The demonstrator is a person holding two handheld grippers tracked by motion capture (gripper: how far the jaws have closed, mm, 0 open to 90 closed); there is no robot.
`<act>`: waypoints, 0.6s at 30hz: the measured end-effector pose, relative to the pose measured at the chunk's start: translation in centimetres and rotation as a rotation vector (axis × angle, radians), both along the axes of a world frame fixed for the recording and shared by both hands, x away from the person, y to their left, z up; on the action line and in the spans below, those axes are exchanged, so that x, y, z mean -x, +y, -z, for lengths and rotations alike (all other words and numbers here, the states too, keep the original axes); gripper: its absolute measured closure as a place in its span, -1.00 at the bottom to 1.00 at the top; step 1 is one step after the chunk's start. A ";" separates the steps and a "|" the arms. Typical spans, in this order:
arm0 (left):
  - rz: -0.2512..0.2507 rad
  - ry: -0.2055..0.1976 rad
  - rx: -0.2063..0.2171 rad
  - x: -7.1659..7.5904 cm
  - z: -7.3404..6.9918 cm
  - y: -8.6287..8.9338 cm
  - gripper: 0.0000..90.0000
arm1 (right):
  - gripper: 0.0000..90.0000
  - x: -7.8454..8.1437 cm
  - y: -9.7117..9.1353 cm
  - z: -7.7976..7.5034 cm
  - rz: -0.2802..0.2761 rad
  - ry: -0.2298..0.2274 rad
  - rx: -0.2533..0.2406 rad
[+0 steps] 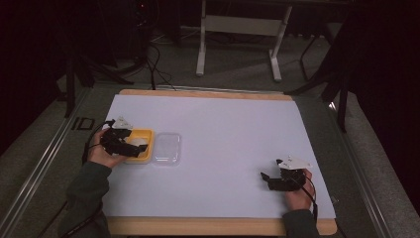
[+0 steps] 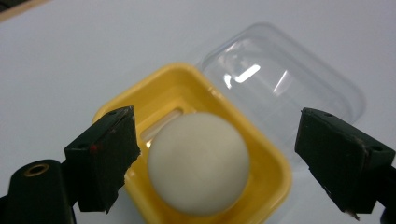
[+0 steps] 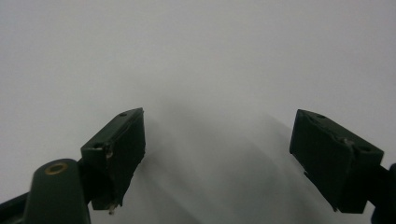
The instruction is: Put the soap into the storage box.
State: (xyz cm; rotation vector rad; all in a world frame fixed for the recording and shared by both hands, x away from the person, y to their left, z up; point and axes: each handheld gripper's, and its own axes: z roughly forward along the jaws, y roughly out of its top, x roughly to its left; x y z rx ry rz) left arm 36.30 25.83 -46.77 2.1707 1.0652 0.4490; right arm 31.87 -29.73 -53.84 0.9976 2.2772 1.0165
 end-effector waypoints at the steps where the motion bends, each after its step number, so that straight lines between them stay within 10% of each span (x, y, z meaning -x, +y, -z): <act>1: 0.005 -0.004 0.008 0.1 -0.1 -0.1 -0.68 | -0.60 0.0 0.0 0.0 0.000 -0.001 0.000; 5: 0.055 -0.015 0.065 0.5 -0.6 -0.5 -0.65 | -0.60 0.0 0.1 0.0 0.005 0.002 0.007; 18: 0.177 -0.030 -0.016 1.8 -0.3 -4.6 -0.50 | -0.60 -0.1 0.2 0.1 0.009 0.015 0.024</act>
